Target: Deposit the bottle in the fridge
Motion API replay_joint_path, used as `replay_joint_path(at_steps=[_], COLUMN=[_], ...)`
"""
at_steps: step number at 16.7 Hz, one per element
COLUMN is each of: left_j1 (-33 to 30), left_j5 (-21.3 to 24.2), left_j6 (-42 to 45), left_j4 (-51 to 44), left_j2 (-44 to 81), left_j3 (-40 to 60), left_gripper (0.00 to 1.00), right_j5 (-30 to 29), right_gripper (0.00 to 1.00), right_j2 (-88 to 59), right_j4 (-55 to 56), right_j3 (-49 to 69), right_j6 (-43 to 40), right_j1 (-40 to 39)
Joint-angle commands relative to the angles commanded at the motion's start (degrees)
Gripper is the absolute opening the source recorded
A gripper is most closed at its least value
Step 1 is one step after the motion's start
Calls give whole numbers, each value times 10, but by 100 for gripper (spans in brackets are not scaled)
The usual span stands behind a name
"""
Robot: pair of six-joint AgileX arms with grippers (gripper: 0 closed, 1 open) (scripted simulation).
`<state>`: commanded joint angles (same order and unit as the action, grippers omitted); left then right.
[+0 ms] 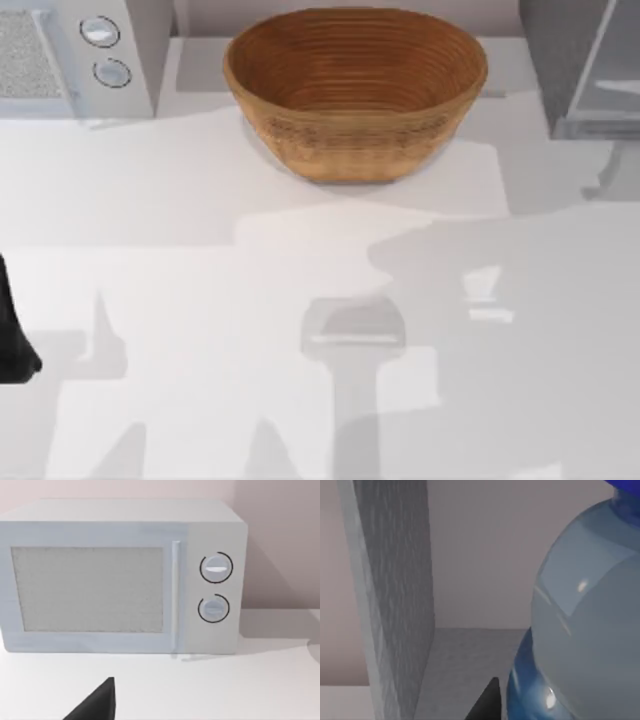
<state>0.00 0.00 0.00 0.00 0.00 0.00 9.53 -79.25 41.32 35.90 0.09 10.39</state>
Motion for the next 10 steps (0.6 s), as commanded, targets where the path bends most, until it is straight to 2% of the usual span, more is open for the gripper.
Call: replay_joint_path(at_steps=[5,10], left_j1=[0,0], left_j5=[0,0], left_j6=[0,0], left_j4=[0,0], left_j2=[0,0], left_j3=[0,0], left_gripper=[100,100], right_j5=[31,51], right_gripper=[1,1], right_j2=[-250,-396], right_j4=[133,220], right_j3=[116,192], right_j6=[1,6], right_j1=[33,53])
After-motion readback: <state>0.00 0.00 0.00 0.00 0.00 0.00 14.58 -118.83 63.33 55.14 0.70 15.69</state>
